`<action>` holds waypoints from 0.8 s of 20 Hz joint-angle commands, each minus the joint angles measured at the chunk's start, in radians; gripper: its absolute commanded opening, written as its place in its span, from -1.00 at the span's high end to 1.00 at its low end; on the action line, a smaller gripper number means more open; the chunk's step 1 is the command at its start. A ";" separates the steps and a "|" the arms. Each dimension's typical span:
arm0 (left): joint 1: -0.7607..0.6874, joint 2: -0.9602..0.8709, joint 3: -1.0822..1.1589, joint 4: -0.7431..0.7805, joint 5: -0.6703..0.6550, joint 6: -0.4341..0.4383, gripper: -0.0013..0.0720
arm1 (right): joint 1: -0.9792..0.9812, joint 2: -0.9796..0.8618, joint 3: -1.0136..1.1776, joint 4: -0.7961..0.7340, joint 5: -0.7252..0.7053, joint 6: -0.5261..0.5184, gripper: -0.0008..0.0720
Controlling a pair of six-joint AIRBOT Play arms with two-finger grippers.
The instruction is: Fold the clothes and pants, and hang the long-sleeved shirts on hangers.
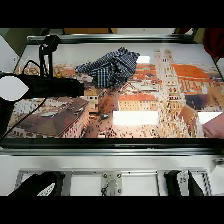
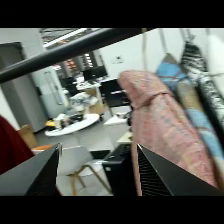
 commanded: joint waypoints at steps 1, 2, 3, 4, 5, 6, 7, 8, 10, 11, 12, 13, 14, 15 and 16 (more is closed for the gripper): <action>0.000 -0.001 0.001 0.003 0.003 0.000 0.93 | 0.209 0.027 -0.002 0.109 0.072 -0.142 -0.41; 0.000 -0.001 0.001 0.003 0.003 0.000 0.93 | 0.304 0.024 -0.008 0.108 0.130 -0.206 -0.41; 0.000 -0.001 0.001 0.003 0.003 0.000 0.94 | 0.400 0.022 -0.023 0.108 0.183 -0.257 -0.41; 0.000 -0.001 0.001 0.003 0.003 0.000 0.94 | 0.509 0.018 -0.047 0.108 0.239 -0.305 -0.41; 0.000 -0.001 0.001 0.002 0.003 0.000 0.94 | 0.626 0.013 -0.076 0.108 0.294 -0.341 -0.41; -0.001 -0.001 0.001 0.002 0.003 0.000 0.93 | 0.735 0.007 -0.107 0.109 0.348 -0.360 -0.41; 0.000 -0.001 0.001 0.002 0.001 0.000 0.93 | 0.850 -0.005 -0.141 0.122 0.412 -0.381 -0.41; 0.000 -0.001 0.000 0.002 -0.003 0.000 0.93 | 0.952 -0.022 -0.170 0.150 0.483 -0.423 -0.42; 0.000 -0.001 -0.004 0.002 -0.010 0.000 0.93 | 1.147 -0.073 -0.224 0.254 0.639 -0.561 -0.42; 0.000 -0.001 -0.011 0.001 -0.011 0.000 0.93 | 1.223 -0.101 -0.244 0.311 0.691 -0.618 -0.42; -0.001 -0.001 -0.023 0.001 -0.011 0.000 0.94 | 1.289 -0.133 -0.259 0.368 0.729 -0.671 -0.42; -0.001 -0.001 -0.038 -0.001 -0.011 0.000 0.93 | 1.342 -0.161 -0.267 0.414 0.748 -0.703 -0.42; -0.001 -0.001 -0.054 -0.001 -0.011 0.000 0.94 | 1.384 -0.187 -0.270 0.438 0.758 -0.723 -0.42; -0.001 -0.001 -0.071 -0.002 -0.011 0.000 0.93 | 1.422 -0.212 -0.270 0.440 0.758 -0.722 -0.42; -0.001 -0.001 -0.086 -0.002 -0.012 0.000 0.94 | 1.447 -0.232 -0.270 0.440 0.758 -0.722 -0.42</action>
